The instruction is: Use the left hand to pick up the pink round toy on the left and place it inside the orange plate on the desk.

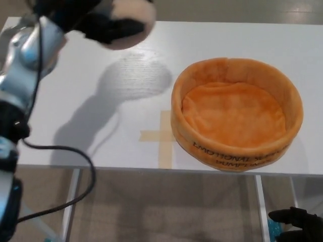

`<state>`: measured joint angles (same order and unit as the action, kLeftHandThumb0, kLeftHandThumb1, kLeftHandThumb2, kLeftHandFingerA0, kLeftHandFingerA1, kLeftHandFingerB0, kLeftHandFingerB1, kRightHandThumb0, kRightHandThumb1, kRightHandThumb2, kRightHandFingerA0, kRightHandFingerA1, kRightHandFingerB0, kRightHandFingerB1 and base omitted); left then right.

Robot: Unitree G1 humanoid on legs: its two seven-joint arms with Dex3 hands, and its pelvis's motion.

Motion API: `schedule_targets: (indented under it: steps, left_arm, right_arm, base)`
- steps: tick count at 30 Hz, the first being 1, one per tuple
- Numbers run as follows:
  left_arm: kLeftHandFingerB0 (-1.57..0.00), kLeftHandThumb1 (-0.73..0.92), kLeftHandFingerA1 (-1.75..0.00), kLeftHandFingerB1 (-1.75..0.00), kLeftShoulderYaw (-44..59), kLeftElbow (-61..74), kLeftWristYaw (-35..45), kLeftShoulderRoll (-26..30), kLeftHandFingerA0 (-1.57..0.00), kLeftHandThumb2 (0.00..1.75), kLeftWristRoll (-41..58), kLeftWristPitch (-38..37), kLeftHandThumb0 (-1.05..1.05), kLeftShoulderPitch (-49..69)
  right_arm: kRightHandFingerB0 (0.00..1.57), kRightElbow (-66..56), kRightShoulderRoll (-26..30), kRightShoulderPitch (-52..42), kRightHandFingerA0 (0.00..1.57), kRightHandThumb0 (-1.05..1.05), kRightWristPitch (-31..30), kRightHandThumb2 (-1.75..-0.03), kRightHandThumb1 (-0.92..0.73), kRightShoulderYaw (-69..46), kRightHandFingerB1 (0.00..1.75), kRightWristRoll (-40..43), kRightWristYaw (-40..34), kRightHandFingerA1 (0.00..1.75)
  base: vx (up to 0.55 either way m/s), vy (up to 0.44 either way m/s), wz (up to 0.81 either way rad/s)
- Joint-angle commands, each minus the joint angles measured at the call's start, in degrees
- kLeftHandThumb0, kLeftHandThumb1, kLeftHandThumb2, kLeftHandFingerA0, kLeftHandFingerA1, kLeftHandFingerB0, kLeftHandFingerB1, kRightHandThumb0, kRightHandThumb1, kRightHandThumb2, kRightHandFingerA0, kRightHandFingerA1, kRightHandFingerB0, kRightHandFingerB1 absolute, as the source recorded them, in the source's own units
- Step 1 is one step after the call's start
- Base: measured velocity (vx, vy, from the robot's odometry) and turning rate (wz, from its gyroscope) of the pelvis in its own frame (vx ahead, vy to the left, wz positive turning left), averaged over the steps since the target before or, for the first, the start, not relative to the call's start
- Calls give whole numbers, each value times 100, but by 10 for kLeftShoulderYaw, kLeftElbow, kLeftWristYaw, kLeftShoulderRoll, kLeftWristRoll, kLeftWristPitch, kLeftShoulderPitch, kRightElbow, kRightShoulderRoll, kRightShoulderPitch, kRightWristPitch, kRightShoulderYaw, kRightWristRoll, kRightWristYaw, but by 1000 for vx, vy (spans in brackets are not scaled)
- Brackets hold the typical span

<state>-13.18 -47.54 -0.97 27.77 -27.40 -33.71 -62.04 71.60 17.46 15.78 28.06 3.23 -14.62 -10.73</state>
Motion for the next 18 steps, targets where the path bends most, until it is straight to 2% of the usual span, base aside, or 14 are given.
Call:
schedule_targets:
  steps: [1, 2, 4, 6, 8, 9, 10, 11, 12, 13, 14, 16, 17, 18]
  left_arm:
    - [-89, 72, -164, -79, -44, -14, -24, -49, -82, 67, -52, 31, -37, -36]
    - [-86, 73, -170, -95, -54, -22, -29, -64, -81, 63, -59, 38, -32, -45]
    - [-86, 73, -170, -95, -64, -32, -33, -78, -81, 63, -64, 43, -32, -53]
    - [-75, 77, -174, -123, -85, -58, -42, -117, -81, 63, -71, 54, -33, -71]
    - [-75, 77, -174, -123, -88, -61, -44, -120, -81, 63, -73, 55, -33, -73]
    - [-73, 76, -172, -110, -99, -74, -42, -136, -78, 62, -77, 61, -30, -83]
    - [-67, 75, -166, -128, -107, -78, -47, -146, -74, 62, -83, 59, -27, -86]
    - [-67, 75, -166, -128, -113, -82, -52, -152, -74, 62, -87, 57, -27, -88]
    - [-75, 75, -160, -88, -120, -85, -56, -160, -76, 62, -92, 59, -29, -91]
    - [-75, 75, -160, -88, -122, -86, -56, -163, -76, 62, -93, 63, -29, -94]
    - [-73, 75, -168, -116, -128, -92, -52, -177, -77, 63, -93, 70, -30, -96]
    - [-67, 73, -169, -130, -138, -100, -49, -196, -75, 61, -94, 74, -29, -95]
    - [-67, 73, -169, -130, -140, -101, -50, -197, -75, 61, -97, 74, -29, -95]
    - [-80, 70, -162, -80, -150, -103, -54, -204, -78, 65, -104, 77, -31, -87]
  right_arm:
    - [68, 1, 1, 1, 60, -10, 2, -58, -64, -1, 51, 3, 3, 55]
    - [68, 1, 1, 2, 62, -9, 3, -58, -64, -1, 51, 3, 3, 56]
    - [68, 0, 1, 3, 62, -9, 4, -58, -64, -1, 51, 2, 2, 56]
    - [68, 0, 3, 5, 63, -8, 7, -58, -63, 0, 51, 0, -1, 56]
    - [68, 0, 3, 6, 63, -8, 7, -58, -63, 1, 51, 0, -1, 56]
    - [68, 0, 4, 9, 61, -10, 2, -58, -64, 1, 50, -1, 0, 54]
    - [68, 0, 5, 9, 61, -10, 3, -58, -64, 3, 50, -3, -1, 54]
    - [68, 0, 6, 10, 61, -10, 4, -58, -64, 4, 50, -4, -2, 54]
    - [68, -1, 6, 11, 60, -9, 5, -58, -64, 5, 50, -5, -2, 54]
    - [68, -1, 6, 13, 60, -9, 4, -58, -64, 5, 50, -5, -1, 54]
    - [67, -1, 5, 14, 59, -9, 4, -58, -64, 4, 50, -2, 1, 53]
    - [67, -1, 3, 15, 60, -9, 4, -58, -65, 1, 50, 2, 4, 54]
    - [67, -1, 3, 15, 60, -9, 4, -58, -65, 1, 50, 2, 4, 54]
    - [67, -1, 3, 16, 59, -9, 5, -58, -64, 2, 50, 1, 3, 53]
  base:
    - [0, 0, 0]
    - [0, 0, 0]
    - [0, 0, 0]
    - [0, 0, 0]
    - [0, 0, 0]
    - [0, 0, 0]
    - [0, 0, 0]
    - [0, 0, 0]
    - [0, 0, 0]
    - [0, 0, 0]
    - [0, 0, 0]
    - [0, 0, 0]
    - [0, 0, 0]
    - [0, 0, 0]
